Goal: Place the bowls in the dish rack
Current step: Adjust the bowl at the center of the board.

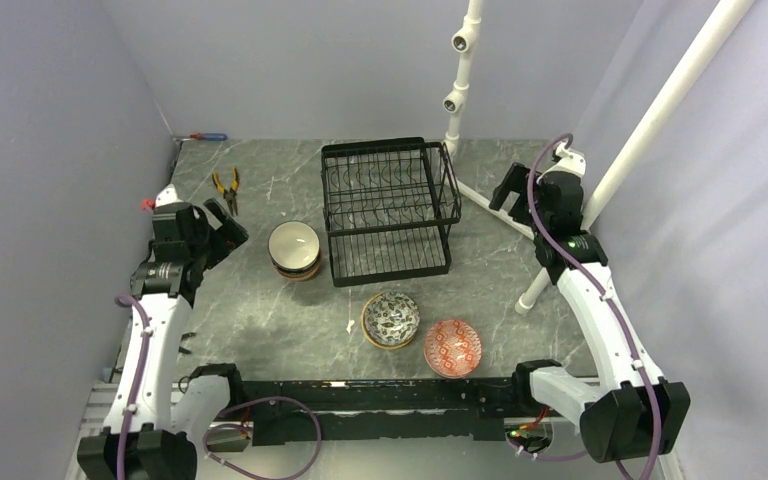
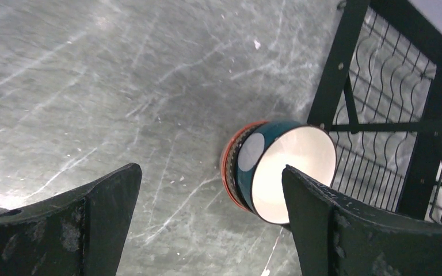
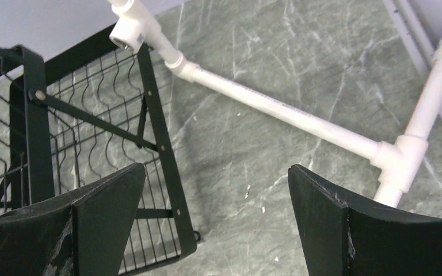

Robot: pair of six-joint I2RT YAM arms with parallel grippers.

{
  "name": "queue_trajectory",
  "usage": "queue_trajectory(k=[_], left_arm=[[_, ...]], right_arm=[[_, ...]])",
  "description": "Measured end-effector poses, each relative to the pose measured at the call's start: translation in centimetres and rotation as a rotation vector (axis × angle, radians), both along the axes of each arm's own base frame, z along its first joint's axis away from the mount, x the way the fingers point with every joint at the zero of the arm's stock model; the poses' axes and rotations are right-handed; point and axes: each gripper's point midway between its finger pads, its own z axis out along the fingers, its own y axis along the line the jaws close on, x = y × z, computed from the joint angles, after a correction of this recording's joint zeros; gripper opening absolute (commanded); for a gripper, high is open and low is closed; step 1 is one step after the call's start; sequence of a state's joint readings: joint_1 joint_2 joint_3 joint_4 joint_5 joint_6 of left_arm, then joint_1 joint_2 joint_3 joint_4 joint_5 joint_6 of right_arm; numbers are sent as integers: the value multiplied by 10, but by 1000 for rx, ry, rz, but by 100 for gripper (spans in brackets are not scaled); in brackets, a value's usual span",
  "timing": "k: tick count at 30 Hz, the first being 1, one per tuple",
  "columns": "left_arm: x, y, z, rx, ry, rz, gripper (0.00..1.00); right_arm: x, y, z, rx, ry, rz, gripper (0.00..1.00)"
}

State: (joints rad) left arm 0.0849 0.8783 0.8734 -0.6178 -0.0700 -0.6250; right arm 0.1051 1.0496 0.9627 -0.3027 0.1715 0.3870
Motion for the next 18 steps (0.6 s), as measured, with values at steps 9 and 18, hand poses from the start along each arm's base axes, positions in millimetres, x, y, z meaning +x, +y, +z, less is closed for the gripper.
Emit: queue_trajectory(k=[9,18], left_arm=[[16,-36,-26,-107,79,-209,97],[26,-76,-45,-146,129,-365,97]], right_arm=[[-7,40,-2,75,34,220,100],[-16,74,30,145,-5,405,100]])
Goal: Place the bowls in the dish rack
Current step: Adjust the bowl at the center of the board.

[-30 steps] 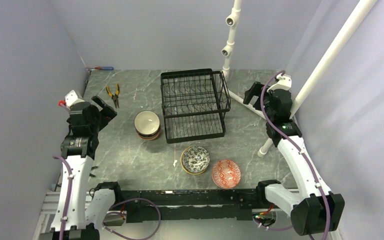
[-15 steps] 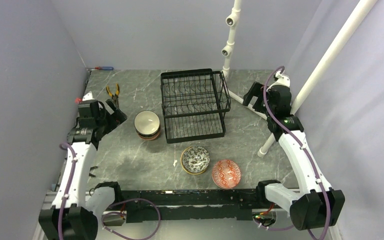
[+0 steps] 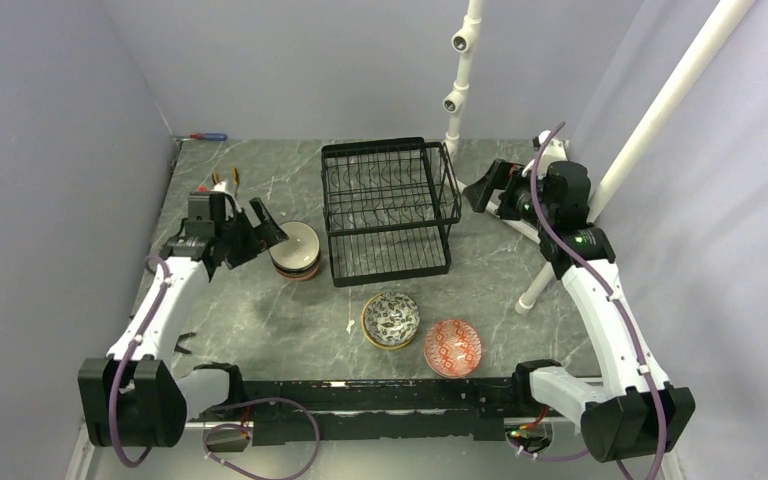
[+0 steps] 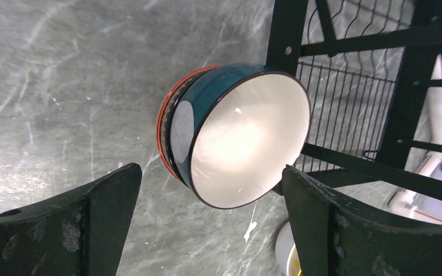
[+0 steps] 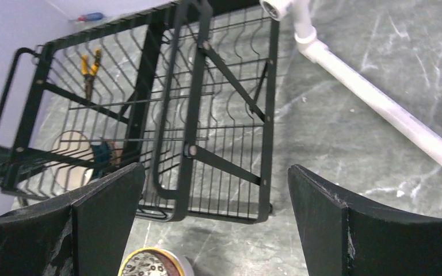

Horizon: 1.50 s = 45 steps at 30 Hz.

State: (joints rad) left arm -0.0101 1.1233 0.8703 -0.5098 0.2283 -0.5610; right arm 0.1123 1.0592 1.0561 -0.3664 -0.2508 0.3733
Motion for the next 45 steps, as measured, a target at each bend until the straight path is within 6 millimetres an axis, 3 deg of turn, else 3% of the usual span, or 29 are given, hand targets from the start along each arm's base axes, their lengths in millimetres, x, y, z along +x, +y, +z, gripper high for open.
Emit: queue_trajectory(k=[7,14,19,20,21,22,23,24,26,29,32,45], left_arm=[[-1,-16,-30,38,97,-44,97],[3,-16,-31,79,101,-38,97],[4,-12,-36,112,115,-18,97],[4,-10,-37,119,118,-13,77],[4,-9,-37,124,120,-9,44],[4,-8,-38,128,120,-3,42],[4,-7,-38,131,120,3,49],[4,-6,-38,141,119,0,48],[4,-6,-39,144,120,-3,39],[5,-6,-42,144,128,-4,45],[5,-7,-48,145,149,-5,44],[3,-3,-50,160,164,4,15]], right_arm=[[-9,25,16,26,-12,110,100],[-14,58,-10,-8,84,212,100],[-20,70,-30,-49,150,246,99],[-20,70,-31,-55,153,247,99],[-21,70,-31,-58,154,247,99],[-21,70,-31,-63,152,245,99],[-21,70,-29,-65,147,244,99],[-20,70,-28,-69,142,243,99],[-20,69,-26,-72,136,241,99],[-21,68,-24,-75,129,240,100],[-22,67,-22,-77,120,237,100],[-18,67,-27,-96,127,239,100]])
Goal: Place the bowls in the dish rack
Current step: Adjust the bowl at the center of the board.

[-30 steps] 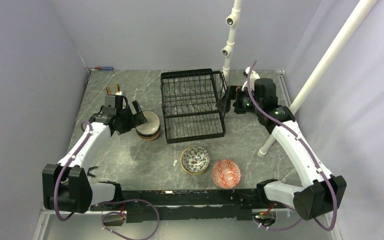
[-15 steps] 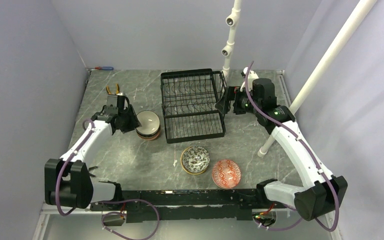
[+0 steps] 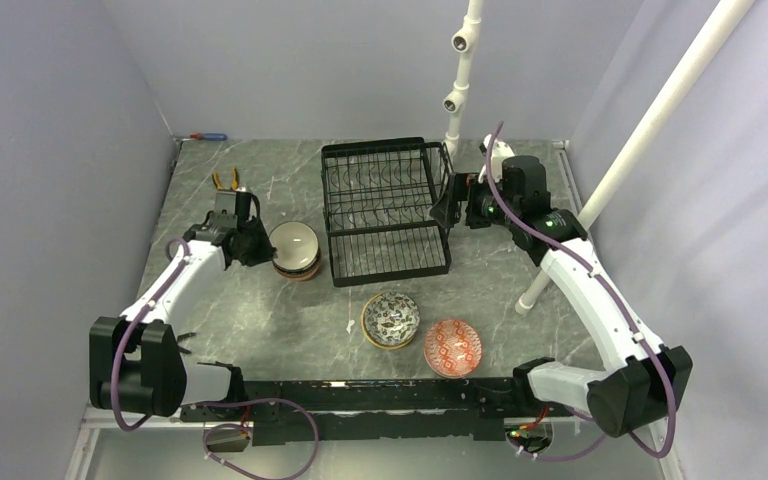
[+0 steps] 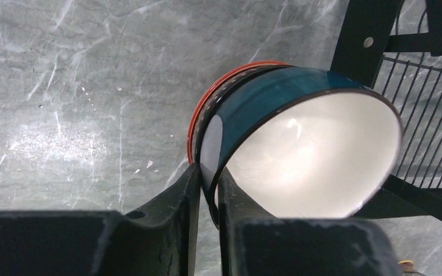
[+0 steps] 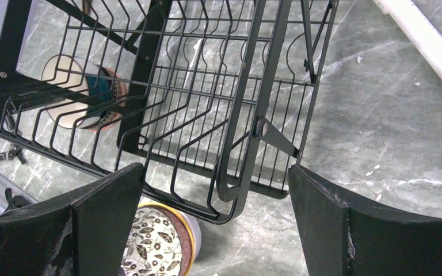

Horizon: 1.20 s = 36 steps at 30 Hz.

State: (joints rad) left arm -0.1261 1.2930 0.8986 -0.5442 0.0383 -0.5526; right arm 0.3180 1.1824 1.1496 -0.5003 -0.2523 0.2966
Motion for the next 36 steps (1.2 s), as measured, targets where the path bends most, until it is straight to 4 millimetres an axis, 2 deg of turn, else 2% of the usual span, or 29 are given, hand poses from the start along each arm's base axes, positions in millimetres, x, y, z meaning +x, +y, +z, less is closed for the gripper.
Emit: queue_trajectory(k=[4,10,13,19,24,27,36], left_arm=[[-4,2,-1,11,14,3,11],[-15,7,10,21,1,24,6],[-18,10,14,31,-4,34,8],[-21,11,11,38,8,42,23],[-12,7,6,20,6,38,39],[-8,5,1,13,14,38,43],[-4,3,-6,5,31,39,71]], right_arm=[[1,1,-4,-3,11,3,100],[2,3,-7,-5,20,7,100],[2,3,-8,-7,22,8,100],[3,3,-9,-8,27,8,100],[3,5,-12,-7,36,14,100],[3,5,-12,-8,36,14,100],[4,5,-13,-11,37,17,100]])
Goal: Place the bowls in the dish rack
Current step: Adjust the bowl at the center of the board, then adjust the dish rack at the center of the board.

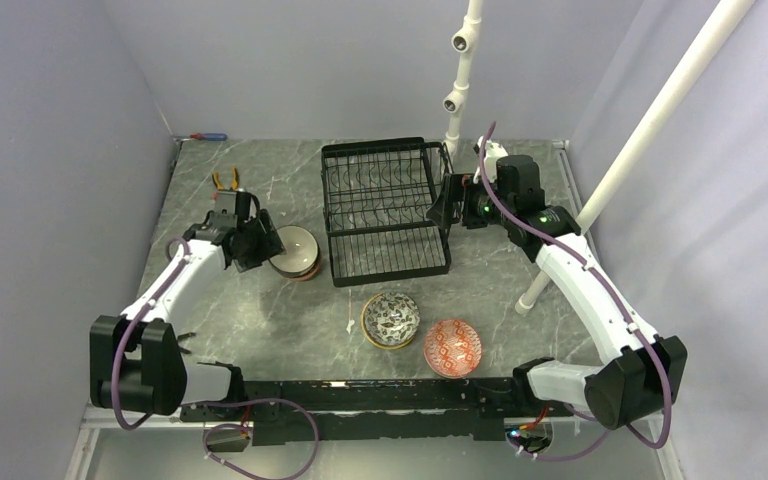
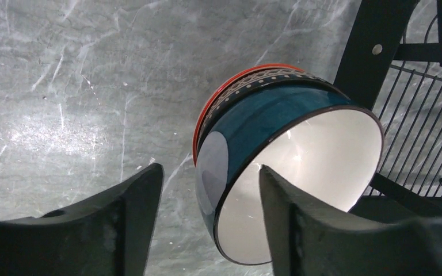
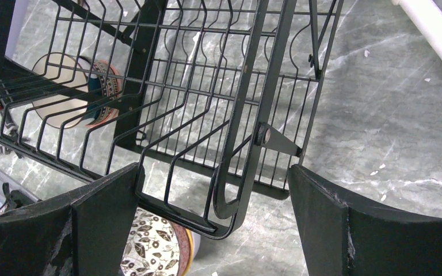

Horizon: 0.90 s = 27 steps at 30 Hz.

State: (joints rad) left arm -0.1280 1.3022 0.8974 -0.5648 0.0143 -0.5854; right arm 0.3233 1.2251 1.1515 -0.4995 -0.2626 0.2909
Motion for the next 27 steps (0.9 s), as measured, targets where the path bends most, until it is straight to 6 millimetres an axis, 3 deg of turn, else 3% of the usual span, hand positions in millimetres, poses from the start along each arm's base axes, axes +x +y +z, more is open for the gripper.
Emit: queue_trajectory(k=[3,6,12,16,21,27], left_arm=[[1,1,6,3,-19,-1,85],[1,1,22,5,-67,-10,90],[8,-4,82,-24,-236,-46,92],[14,-23,123,-91,-334,-122,94],[16,-62,165,-177,-414,-251,94],[24,-98,195,-240,-465,-348,94]], right_arm=[[0,0,-1,-1,2,1,100],[2,2,-2,2,3,6,100],[2,4,-2,7,6,15,100],[1,5,-1,11,7,25,100],[0,6,-1,15,8,32,100],[0,6,0,16,6,33,99]])
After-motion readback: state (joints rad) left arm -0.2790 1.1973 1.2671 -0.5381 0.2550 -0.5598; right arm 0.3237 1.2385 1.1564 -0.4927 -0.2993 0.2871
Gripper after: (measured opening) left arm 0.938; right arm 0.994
